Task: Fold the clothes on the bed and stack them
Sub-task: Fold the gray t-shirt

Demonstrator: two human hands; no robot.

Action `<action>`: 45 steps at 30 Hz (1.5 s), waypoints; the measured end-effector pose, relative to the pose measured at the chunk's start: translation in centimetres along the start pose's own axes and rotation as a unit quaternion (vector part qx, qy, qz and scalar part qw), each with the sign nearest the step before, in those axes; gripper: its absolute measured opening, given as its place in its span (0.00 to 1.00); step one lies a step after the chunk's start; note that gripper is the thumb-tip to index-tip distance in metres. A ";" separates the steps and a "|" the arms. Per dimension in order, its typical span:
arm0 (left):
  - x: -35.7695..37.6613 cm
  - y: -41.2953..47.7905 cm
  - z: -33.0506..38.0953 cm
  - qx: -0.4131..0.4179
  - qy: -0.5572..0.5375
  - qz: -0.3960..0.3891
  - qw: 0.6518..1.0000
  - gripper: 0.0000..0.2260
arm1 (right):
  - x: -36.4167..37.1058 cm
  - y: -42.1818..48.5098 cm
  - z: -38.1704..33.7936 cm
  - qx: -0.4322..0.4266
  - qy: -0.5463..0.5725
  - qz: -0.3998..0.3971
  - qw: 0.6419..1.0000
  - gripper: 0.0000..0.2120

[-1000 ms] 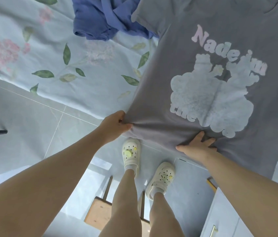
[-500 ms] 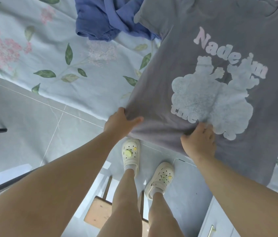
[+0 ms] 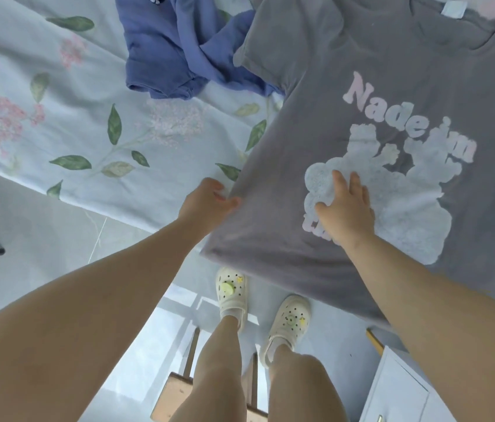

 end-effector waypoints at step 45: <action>-5.6 20.3 22.8 -0.139 -0.222 -0.091 0.961 0.25 | -13.2 20.6 -8.0 0.000 -0.037 -0.196 0.980 0.23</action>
Point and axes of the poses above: each hand's wrist, its own y-axis towards the middle knuckle, its own x-axis out of the palm, z = x × y, the point moved 3 cm from there along y, towards the middle knuckle, and after that the axes turned 5 degrees about y, right-handed, at the moved point
